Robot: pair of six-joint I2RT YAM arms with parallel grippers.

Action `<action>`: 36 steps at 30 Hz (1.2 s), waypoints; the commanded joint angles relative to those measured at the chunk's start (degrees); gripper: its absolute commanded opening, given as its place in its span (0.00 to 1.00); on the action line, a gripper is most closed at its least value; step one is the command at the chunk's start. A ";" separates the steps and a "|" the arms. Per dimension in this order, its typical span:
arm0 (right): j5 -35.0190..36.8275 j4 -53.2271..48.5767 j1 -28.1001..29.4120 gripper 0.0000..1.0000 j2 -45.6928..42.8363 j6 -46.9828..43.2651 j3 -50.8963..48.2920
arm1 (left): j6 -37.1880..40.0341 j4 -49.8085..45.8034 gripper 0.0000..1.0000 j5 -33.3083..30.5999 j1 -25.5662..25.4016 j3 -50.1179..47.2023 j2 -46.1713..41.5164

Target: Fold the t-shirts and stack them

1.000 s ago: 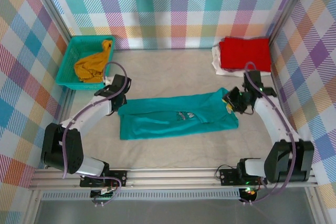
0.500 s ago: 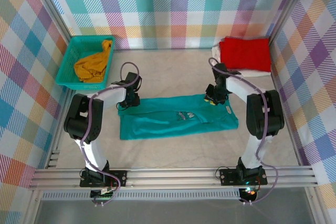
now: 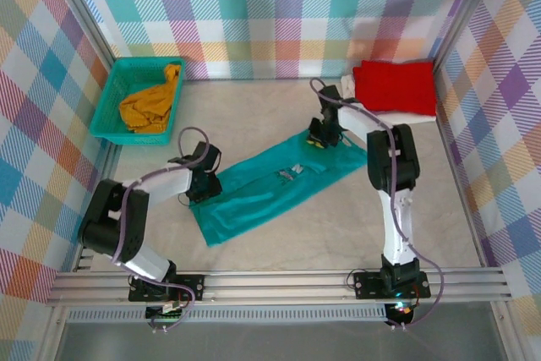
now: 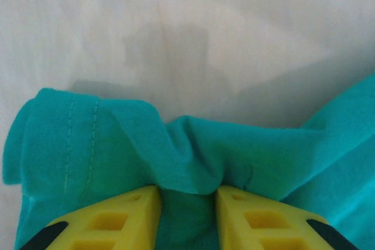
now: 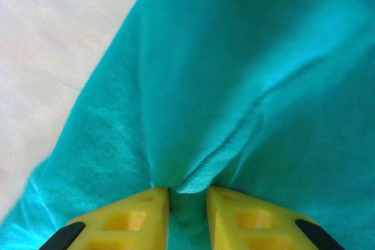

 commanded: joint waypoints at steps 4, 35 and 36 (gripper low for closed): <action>-10.45 -4.33 2.68 0.29 17.30 -3.84 30.02 | -9.39 -8.97 0.27 10.06 -12.33 -6.96 -4.53; 1.61 -1.20 0.48 0.07 10.01 5.01 9.48 | 6.47 4.27 0.19 -1.81 -8.47 32.77 19.86; 1.51 -1.49 0.42 0.07 11.88 5.07 12.49 | 6.20 4.29 0.19 -2.89 -8.40 32.56 18.58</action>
